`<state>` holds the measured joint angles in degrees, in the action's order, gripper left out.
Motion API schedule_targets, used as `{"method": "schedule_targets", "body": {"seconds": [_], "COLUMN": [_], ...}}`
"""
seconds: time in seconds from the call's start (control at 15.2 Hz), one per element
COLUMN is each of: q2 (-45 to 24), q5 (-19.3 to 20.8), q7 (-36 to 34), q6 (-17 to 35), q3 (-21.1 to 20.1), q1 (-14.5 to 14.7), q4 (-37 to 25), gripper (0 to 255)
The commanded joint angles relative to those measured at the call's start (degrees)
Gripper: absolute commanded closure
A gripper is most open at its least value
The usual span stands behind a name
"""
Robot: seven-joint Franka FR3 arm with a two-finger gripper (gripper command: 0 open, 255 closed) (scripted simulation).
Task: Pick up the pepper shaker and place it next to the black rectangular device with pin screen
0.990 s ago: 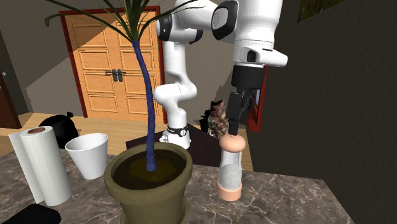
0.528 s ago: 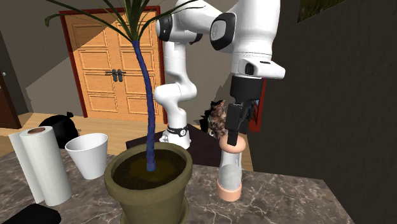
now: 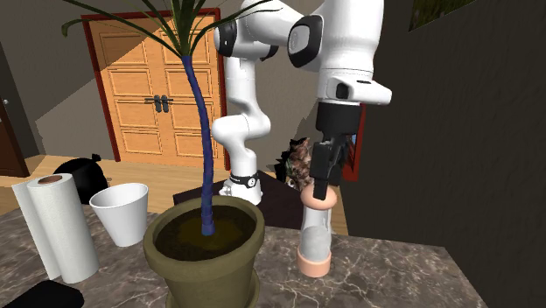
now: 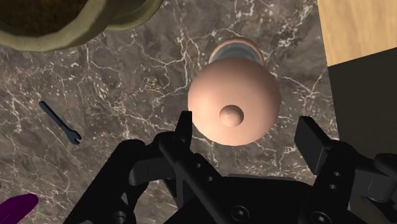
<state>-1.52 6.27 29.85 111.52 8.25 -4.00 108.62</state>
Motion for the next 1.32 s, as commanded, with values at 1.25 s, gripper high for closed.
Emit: {"method": "schedule_targets", "body": {"seconds": [1.25], "q2": [0.22], "q5": [-0.41], "q7": [0.71], "q6": [-7.84], "q3": [-0.14], "q1": [0.25], "q4": [-5.96], "gripper": [255]}}
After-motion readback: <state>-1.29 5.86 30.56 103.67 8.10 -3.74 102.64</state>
